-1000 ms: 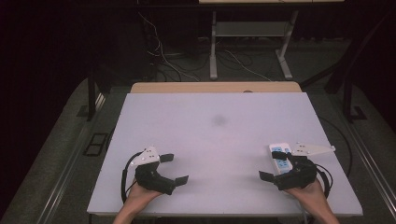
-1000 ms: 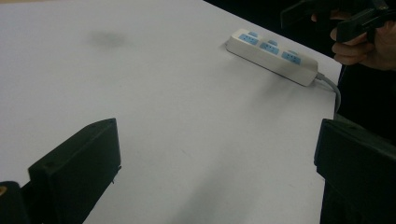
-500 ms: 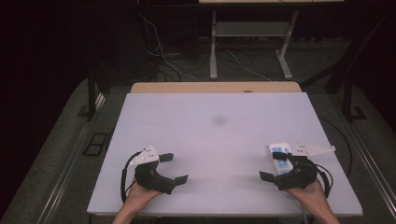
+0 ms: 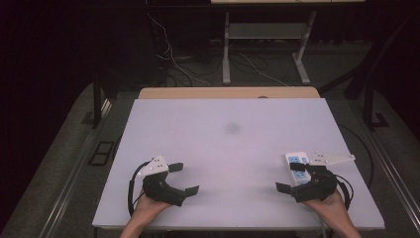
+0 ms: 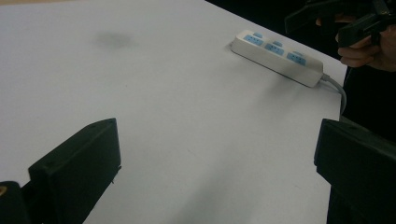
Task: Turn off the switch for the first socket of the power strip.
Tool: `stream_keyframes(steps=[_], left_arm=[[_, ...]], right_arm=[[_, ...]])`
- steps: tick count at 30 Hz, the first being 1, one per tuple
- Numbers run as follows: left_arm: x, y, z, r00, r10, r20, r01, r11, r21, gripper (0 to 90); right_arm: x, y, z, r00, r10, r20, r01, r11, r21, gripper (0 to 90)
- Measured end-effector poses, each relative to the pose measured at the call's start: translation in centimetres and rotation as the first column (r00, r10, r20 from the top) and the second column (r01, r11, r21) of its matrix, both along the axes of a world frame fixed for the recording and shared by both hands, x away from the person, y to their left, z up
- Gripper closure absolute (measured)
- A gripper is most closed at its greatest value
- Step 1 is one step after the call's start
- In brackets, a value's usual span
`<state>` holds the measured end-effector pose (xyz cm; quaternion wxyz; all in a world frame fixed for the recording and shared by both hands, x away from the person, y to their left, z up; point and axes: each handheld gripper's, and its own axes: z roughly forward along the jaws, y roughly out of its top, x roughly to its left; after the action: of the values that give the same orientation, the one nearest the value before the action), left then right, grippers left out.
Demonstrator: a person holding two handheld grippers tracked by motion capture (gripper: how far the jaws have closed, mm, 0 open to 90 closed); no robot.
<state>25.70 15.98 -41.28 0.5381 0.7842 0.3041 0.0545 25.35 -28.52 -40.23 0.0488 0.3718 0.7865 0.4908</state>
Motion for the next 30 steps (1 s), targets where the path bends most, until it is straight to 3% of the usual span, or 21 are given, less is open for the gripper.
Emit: stream_keyframes(steps=[13,30], left_arm=[[0.2,0.3,-0.1,0.9999,0.016,0.002,-0.016,0.9998,-0.008,0.0],[0.2,0.3,-0.2,0.9999,0.01,-0.002,-0.01,0.9999,-0.01,0.1]], right_arm=[[0.1,-0.9,1.0,0.9999,-0.011,-0.011,0.01,1.0,-0.008,0.2],[0.6,-1.9,2.2,0.9996,-0.002,-0.027,0.0,0.997,-0.076,0.2]])
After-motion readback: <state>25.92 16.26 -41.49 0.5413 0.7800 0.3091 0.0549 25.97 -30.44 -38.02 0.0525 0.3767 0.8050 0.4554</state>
